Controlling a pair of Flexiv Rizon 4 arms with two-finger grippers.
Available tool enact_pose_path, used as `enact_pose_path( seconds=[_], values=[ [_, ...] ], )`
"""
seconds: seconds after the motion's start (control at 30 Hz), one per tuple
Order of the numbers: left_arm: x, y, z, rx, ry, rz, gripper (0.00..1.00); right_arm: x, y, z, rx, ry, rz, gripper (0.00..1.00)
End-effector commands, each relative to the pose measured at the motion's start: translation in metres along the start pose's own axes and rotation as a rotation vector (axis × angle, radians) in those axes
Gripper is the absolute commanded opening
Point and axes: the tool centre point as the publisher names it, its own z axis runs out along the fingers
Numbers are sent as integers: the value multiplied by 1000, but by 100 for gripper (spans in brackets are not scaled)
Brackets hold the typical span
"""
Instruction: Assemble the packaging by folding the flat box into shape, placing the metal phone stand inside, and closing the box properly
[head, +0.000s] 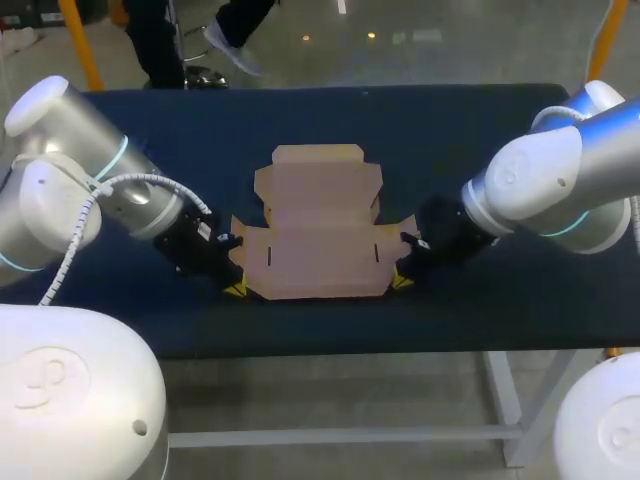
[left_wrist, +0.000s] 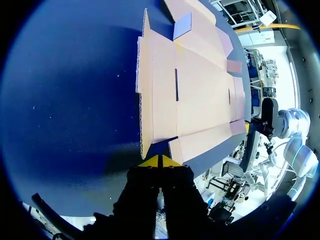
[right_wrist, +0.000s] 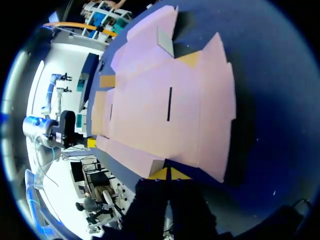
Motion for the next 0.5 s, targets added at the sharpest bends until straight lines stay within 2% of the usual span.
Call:
enact_pose_path(
  seconds=[0.03, 0.5],
  values=[
    [5, -3, 1, -10, -6, 11, 0, 4, 1, 1, 4, -13, -5, 0],
    [19, -2, 7, -27, -23, 61, 0, 15, 3, 2, 1, -52, -38, 0]
  ],
)
